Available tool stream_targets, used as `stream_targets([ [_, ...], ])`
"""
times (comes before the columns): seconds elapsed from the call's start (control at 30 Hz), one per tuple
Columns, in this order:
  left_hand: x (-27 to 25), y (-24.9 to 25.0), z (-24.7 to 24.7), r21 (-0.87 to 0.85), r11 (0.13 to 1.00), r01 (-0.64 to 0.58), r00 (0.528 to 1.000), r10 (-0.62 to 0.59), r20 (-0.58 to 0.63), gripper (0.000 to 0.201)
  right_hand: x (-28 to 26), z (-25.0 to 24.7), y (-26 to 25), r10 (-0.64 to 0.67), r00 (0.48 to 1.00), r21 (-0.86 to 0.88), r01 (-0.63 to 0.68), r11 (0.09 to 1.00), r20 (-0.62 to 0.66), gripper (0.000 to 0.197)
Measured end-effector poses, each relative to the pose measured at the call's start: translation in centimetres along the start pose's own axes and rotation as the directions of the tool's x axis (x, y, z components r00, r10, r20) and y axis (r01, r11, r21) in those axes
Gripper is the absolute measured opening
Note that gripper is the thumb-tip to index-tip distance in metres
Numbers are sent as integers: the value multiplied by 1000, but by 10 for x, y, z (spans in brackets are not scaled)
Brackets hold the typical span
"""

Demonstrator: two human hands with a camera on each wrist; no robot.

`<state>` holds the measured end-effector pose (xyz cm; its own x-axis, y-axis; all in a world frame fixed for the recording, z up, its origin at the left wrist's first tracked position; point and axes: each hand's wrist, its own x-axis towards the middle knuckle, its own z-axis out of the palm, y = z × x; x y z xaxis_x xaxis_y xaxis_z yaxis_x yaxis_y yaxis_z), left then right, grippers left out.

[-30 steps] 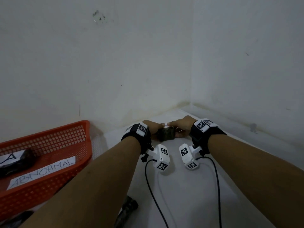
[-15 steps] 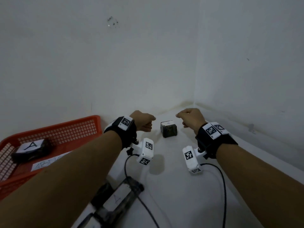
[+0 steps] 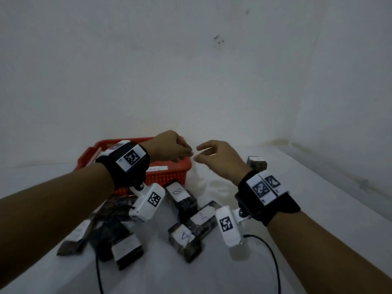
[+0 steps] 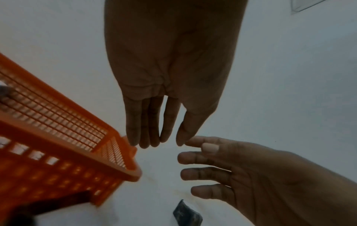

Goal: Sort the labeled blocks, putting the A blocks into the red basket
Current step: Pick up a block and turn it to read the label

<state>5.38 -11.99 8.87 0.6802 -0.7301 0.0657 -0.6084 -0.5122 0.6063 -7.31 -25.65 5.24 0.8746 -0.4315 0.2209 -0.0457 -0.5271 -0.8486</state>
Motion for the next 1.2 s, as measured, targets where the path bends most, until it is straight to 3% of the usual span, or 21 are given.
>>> stream_targets([
  [0.17,-61,-37,-27,246,965,-87,995,72,67,23,-27,66,-23,-110,982,-120,129,984,155,39],
  [0.37,-108,-90,-36,465,883,-69,983,-20,185,24,-45,122,-43,-87,919,-208,178,962,385,40],
  [0.53,-137,-120,-41,439,898,-35,948,-108,298,26,-56,154,-48,3,869,-274,153,950,495,34],
  [0.73,-162,-136,-38,424,905,-39,889,-163,429,61,-62,175,-46,99,825,-332,111,937,556,42],
  [0.83,-167,-141,-30,415,909,-33,909,-145,390,68,-62,177,-42,101,806,-315,110,943,584,34],
  [0.97,-167,-148,-25,377,926,-22,929,-120,349,62,-66,180,-45,80,792,-278,116,954,605,49],
  [1.2,-162,-151,-39,187,978,87,971,-125,204,61,-55,166,-49,37,852,-209,86,974,522,38],
])
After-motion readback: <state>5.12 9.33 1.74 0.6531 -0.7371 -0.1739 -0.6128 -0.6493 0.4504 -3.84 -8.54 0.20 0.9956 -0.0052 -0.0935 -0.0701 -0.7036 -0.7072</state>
